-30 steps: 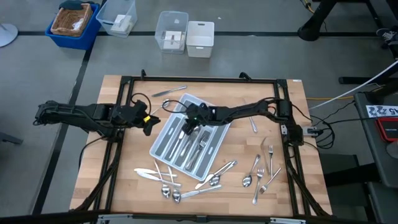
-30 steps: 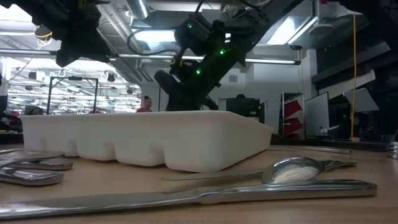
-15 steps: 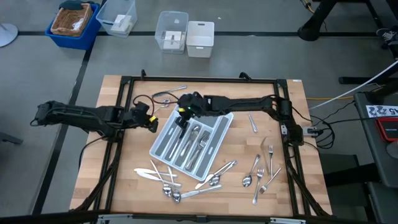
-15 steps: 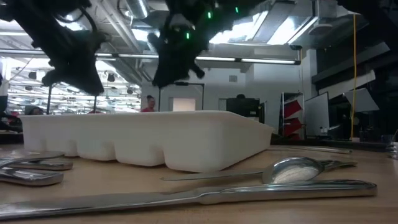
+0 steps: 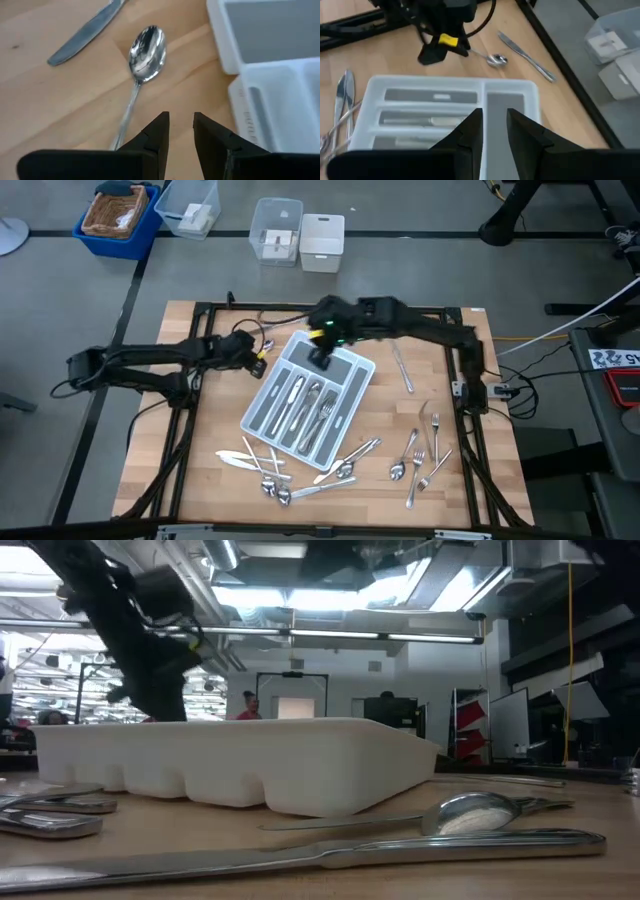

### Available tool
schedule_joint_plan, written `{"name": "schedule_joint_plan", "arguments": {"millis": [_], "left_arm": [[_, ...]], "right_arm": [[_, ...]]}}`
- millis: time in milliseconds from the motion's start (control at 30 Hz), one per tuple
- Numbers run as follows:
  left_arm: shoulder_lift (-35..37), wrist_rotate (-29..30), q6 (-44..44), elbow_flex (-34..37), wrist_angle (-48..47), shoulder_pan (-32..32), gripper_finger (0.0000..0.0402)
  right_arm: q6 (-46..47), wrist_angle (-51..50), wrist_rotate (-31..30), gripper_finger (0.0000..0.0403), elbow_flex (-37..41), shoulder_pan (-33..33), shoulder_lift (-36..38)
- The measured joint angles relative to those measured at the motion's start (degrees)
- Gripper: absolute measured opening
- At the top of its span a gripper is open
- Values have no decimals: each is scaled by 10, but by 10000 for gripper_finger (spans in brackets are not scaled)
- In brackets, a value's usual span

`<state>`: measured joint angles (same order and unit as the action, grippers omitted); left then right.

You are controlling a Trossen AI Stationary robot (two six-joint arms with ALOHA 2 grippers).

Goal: Sort silverware
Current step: Put the silver spoon into the white cutlery tray

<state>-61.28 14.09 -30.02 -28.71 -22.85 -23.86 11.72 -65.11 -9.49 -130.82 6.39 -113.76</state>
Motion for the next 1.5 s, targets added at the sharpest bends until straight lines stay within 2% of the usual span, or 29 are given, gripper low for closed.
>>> {"name": "schedule_joint_plan", "arguments": {"millis": [133,300,467,767,900,1067,1200,1300,1500], "left_arm": [[-58,-41,62,0,21,-52,76],[-108,-45,91,0,30,-96,76],[-129,-45,127,0,51,-114,76],[-164,-45,172,-1,103,-132,76],[-197,-42,181,-3,106,-134,76],[-215,-38,176,-5,103,-134,75],[-208,-41,167,-3,100,-134,46],[-201,-44,143,-2,100,-135,12],[-188,-57,96,-1,98,-135,13]], "right_arm": [[26,-91,-21,89,7,-1,63],[52,-175,-51,89,7,0,123],[76,-250,-104,89,7,0,168],[90,-248,-120,89,72,0,239],[93,-248,-120,89,142,0,275],[141,-248,-120,89,261,0,331],[199,-240,-120,89,371,0,382],[243,-208,-120,89,458,0,421],[299,-100,-98,89,619,0,483]]}}
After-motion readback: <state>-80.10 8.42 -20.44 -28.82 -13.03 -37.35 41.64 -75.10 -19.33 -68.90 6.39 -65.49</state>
